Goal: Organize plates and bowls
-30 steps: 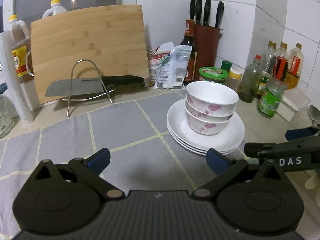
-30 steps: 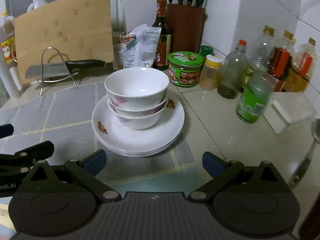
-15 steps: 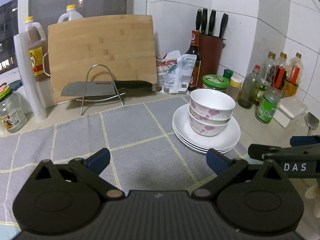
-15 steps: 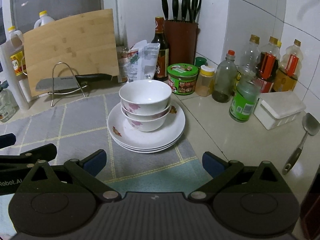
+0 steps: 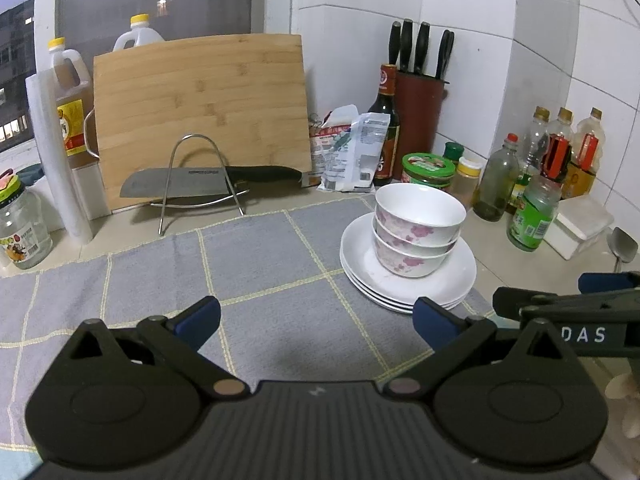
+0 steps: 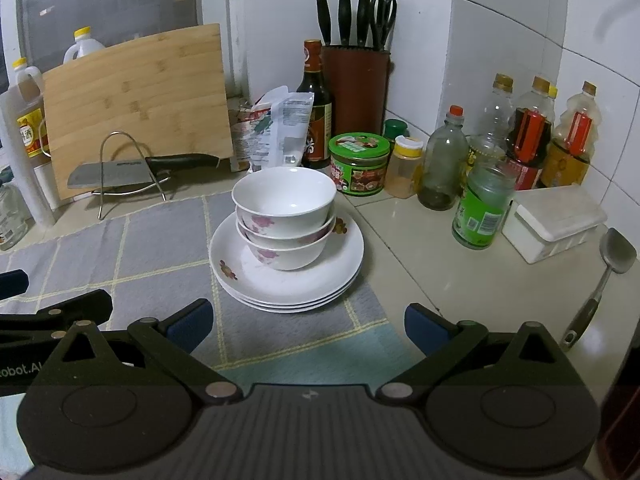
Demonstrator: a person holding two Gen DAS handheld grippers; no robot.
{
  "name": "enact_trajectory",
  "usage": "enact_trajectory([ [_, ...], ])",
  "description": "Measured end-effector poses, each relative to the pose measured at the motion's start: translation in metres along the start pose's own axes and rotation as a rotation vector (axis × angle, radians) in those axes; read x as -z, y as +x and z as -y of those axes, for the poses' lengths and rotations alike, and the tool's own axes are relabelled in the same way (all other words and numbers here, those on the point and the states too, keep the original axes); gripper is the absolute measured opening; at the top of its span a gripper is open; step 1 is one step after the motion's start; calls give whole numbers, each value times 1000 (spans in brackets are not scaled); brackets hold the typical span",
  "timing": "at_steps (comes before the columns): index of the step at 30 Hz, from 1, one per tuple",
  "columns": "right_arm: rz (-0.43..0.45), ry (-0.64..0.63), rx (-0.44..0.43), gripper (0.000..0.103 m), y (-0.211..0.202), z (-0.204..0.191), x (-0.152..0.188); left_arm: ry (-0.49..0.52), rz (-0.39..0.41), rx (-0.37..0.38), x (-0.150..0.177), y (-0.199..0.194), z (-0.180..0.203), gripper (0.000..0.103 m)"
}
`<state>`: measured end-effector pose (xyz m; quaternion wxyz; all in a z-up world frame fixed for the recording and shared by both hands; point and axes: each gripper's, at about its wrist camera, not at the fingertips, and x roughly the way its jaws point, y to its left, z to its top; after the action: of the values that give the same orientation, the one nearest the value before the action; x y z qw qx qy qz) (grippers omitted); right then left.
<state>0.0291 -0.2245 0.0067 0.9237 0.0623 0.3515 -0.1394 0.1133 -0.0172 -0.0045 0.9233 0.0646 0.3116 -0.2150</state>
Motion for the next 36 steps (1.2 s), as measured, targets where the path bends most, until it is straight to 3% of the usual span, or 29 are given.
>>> enact_trajectory([
  [36, 5, 1, 11, 103, 0, 4, -5, 10, 3, -2, -5, 2, 2, 102],
])
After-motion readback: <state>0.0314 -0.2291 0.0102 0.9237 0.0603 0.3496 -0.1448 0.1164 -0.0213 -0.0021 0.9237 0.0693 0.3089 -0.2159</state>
